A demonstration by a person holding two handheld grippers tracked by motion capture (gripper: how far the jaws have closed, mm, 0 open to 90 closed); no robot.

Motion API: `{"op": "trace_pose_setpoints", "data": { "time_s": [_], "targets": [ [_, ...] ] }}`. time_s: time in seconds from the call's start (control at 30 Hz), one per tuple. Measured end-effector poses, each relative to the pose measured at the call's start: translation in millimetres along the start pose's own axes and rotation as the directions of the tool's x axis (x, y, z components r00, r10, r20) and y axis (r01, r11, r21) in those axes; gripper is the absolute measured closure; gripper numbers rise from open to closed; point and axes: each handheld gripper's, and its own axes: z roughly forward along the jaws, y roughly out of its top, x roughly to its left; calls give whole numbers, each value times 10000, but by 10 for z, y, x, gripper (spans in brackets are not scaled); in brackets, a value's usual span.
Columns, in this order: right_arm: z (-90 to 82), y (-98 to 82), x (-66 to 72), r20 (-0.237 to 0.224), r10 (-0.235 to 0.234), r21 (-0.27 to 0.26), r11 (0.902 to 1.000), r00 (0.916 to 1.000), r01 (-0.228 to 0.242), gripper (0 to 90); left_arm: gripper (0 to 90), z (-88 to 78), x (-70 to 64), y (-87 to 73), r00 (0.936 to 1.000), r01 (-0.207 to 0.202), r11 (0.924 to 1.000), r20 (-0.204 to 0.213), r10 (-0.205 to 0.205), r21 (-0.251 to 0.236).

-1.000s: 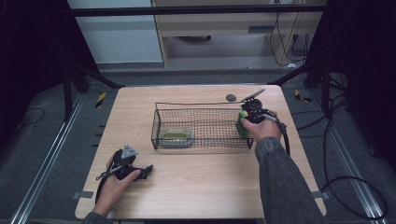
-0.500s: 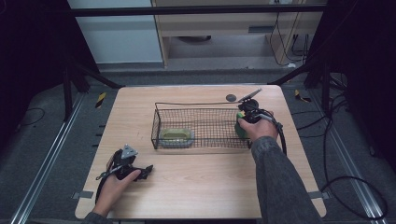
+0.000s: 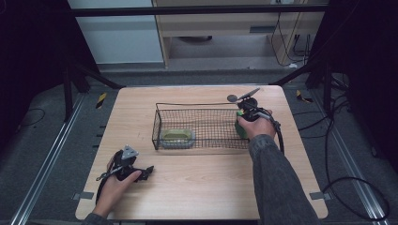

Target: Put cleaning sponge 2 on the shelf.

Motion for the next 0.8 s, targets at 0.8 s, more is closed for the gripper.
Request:
{"op": "trace_pose_setpoints", "data": {
  "time_s": [0.8],
  "targets": [
    [23,49,157,-192,-319,102,9994,9993,321,572,0,0,1,0,10000,-9,10000,9,9,-3]
  ]
}}
